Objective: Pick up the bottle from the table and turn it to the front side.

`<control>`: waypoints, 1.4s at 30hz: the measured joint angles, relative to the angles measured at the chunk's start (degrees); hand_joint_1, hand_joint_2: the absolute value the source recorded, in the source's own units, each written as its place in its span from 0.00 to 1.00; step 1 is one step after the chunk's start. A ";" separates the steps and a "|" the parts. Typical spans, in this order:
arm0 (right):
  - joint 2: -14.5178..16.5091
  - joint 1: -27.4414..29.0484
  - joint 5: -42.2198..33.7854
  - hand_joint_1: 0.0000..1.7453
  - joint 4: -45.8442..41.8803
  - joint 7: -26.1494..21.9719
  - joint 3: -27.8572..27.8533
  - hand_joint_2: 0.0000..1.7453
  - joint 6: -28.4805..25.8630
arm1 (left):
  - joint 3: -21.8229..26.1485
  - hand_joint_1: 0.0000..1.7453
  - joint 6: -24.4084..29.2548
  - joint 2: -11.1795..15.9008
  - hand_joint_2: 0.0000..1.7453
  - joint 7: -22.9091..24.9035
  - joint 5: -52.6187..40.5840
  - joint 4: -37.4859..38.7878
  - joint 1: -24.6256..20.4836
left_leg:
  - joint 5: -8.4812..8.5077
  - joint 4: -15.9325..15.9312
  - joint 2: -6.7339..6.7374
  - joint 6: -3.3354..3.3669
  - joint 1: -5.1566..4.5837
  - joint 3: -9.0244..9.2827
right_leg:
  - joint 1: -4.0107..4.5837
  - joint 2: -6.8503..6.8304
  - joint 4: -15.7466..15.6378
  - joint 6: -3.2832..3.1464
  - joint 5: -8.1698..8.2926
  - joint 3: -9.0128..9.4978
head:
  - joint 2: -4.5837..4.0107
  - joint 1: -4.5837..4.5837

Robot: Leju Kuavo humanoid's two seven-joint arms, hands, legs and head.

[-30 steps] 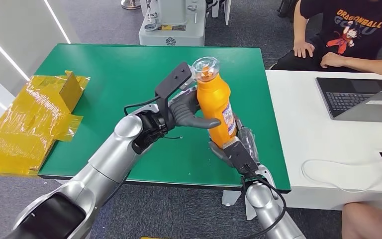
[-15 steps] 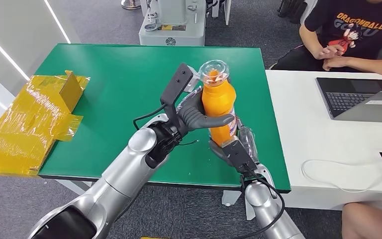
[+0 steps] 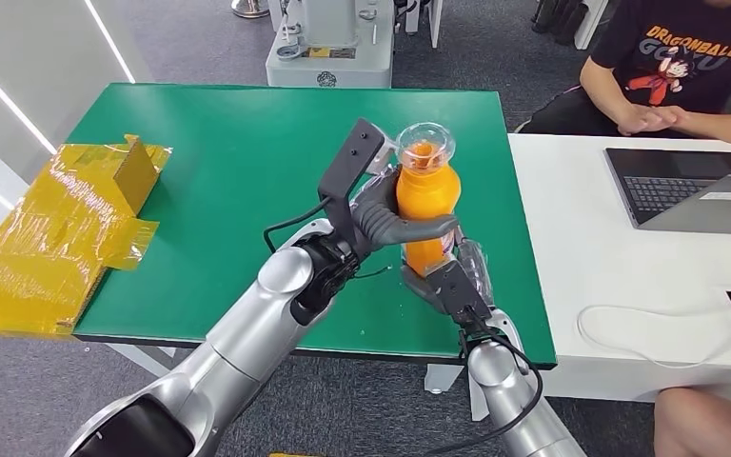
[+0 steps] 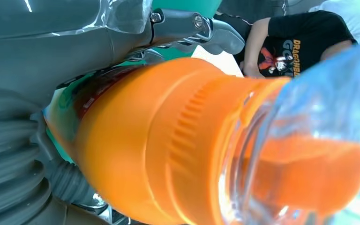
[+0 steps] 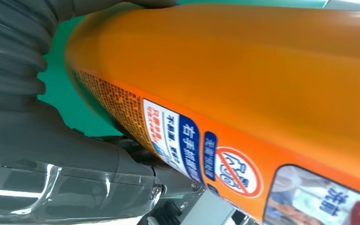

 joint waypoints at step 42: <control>0.08 -0.48 -3.42 1.00 3.58 -1.64 -1.29 1.00 -0.74 | 0.02 1.00 7.80 -1.89 1.00 -3.40 0.24 4.15 0.11 | 0.00 0.00 -0.01 0.00 0.00 -0.03 | 0.00 -0.01 0.00 0.00 0.00 -0.01 | 0.00 -0.01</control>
